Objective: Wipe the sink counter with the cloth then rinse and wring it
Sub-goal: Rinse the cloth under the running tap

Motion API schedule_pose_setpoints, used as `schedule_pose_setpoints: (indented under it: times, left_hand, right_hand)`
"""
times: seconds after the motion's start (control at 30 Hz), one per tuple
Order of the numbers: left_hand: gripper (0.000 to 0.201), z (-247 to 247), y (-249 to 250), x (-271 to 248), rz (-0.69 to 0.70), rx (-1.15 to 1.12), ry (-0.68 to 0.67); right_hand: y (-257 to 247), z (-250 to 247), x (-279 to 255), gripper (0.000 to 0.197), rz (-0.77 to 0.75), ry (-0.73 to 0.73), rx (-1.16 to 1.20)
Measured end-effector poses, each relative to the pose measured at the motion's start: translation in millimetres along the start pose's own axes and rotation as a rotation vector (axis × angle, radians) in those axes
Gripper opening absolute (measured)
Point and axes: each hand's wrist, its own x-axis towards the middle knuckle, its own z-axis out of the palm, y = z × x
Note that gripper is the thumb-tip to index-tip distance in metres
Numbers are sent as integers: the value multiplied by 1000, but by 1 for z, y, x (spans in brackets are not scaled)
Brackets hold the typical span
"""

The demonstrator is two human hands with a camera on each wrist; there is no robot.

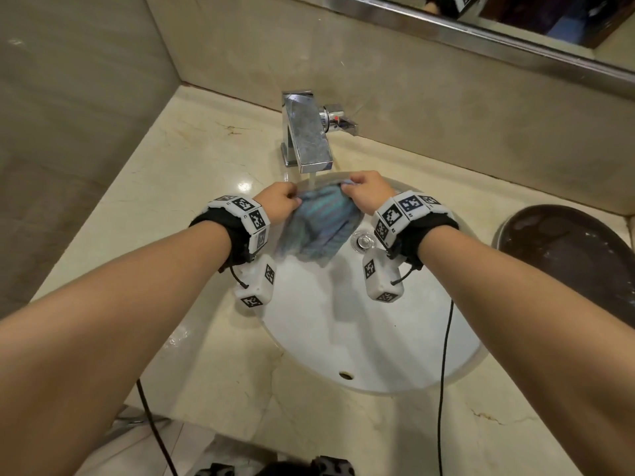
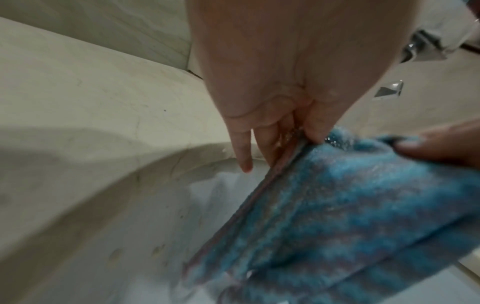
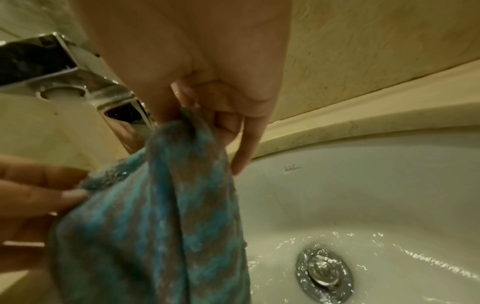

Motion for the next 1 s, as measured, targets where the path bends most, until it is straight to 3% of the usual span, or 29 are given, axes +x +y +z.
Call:
schedule_pose_setpoints:
  times: [0.07,0.13,0.27,0.37,0.43,0.5,0.6,0.67,0.73,0.83,1.0]
  left_hand:
    - [13,0,3,-1,12,-93,-1]
    - [17,0,5,-1,24,-164,4]
    - [29,2,15,-6,49,-287,-29]
    - [29,3,23,-8,20,-410,-11]
    - [32,4,26,-8,9,-436,16]
    - [33,3,26,-9,7,-435,23]
    - [32,5,21,-10,-9,-440,4]
    - [32,7,19,-11,-29,-444,-9]
    - [31,8,17,-11,-45,-441,-6]
    - [30,7,17,-11,-41,-397,-19]
    - [35,4,9,-6,-11,-65,42]
  right_hand:
    - [6,1,1,29,78,-49,-141]
    - [7,3,-3,30,113,-116,-193]
    - [2,8,-8,40,-13,-124,-133]
    - [-6,11,-6,19,-108,-59,-41]
    - [-10,14,-4,16,-91,-116,-34]
    - [-11,17,-4,6,-68,-176,17]
    - [-10,17,-8,24,-19,-250,148]
    - [-11,16,-10,21,15,-273,189]
    - [-11,17,-8,4,46,-258,202]
    - [-12,17,-7,23,80,-211,154]
    - [-13,13,-7,23,132,-136,191]
